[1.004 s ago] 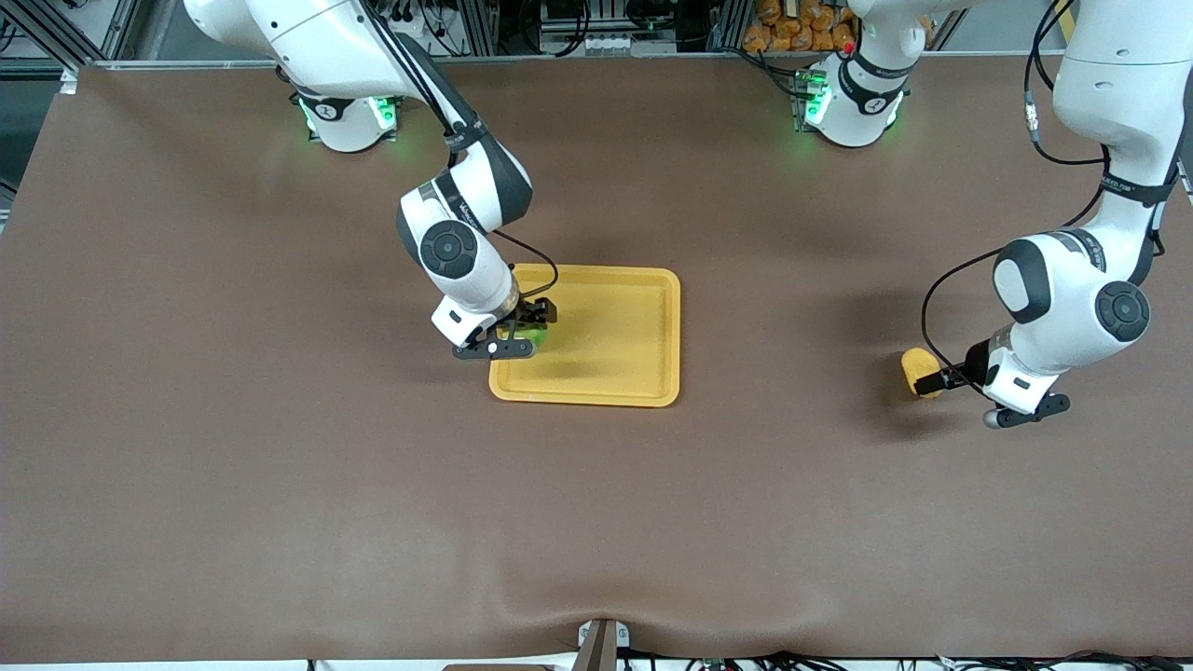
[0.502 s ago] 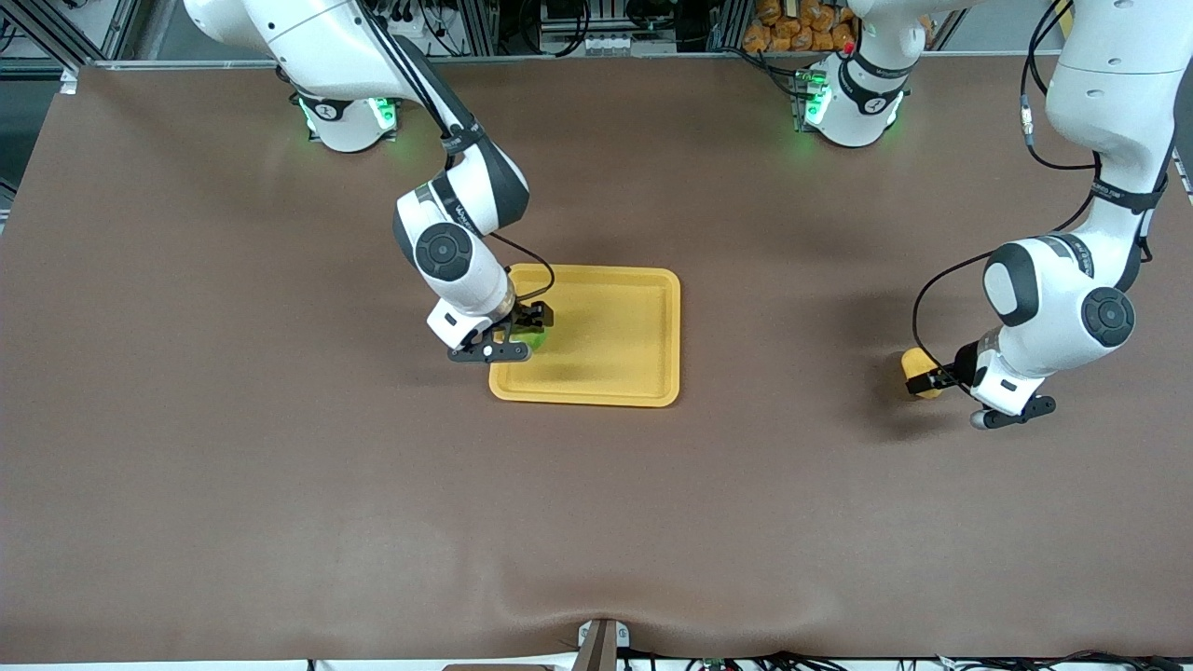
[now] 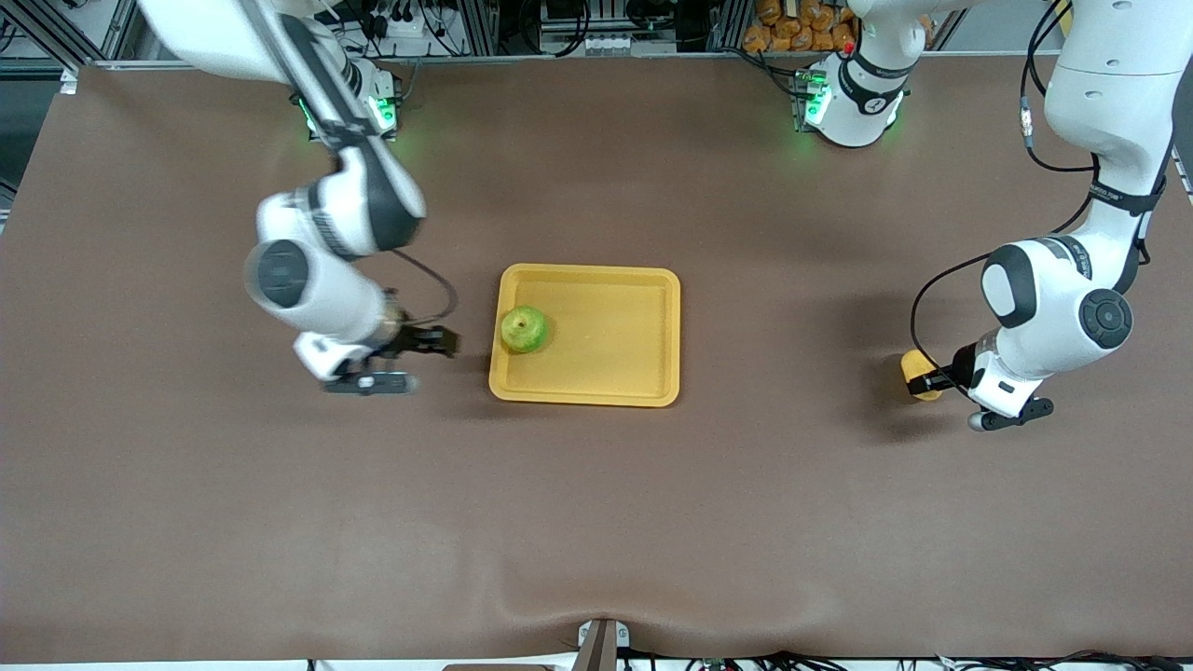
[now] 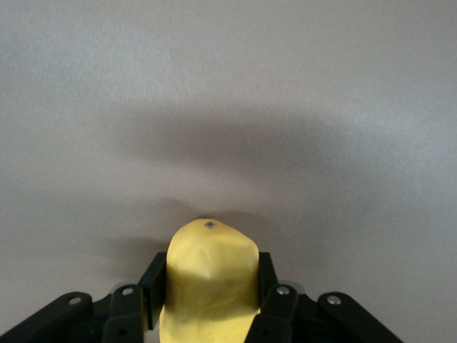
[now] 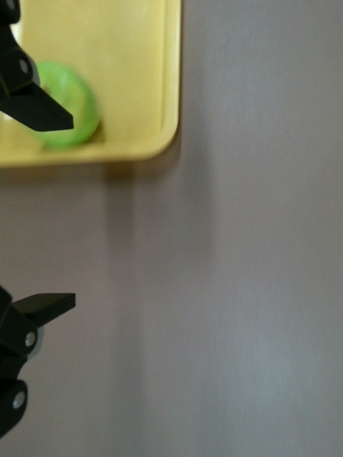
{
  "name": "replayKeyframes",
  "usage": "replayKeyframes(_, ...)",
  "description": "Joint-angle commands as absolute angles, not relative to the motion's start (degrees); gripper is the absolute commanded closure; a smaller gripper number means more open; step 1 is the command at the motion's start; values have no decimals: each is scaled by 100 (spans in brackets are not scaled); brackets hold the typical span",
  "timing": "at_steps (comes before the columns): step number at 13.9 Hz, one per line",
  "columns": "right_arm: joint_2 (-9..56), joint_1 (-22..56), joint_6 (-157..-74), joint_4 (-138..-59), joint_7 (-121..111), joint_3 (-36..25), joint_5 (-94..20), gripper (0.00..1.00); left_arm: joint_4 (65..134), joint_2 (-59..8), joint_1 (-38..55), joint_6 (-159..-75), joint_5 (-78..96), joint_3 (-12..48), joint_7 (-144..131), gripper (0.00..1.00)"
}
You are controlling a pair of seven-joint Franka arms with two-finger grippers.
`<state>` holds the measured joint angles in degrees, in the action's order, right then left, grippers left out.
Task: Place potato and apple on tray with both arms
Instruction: 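Withdraw the right gripper while the left gripper lifts the potato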
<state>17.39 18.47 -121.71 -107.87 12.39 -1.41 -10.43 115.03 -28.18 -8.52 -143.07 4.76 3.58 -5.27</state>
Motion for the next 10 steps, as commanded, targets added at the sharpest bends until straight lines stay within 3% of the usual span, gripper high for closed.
replayKeyframes(1,1127,1154,-11647,-10977,590,-17,-1090,0,11522,-2453,-861,-14239,571,413,-642,100)
replayKeyframes(7,89,142,-10416,-10916,132,-35,-1011,0,11005,-2040,-853,-13019,536,466,-659,100)
replayKeyframes(10,-18,9,-9680,-10234,211,-35,-749,0,10837,-1934,-853,-12674,510,606,-781,100)
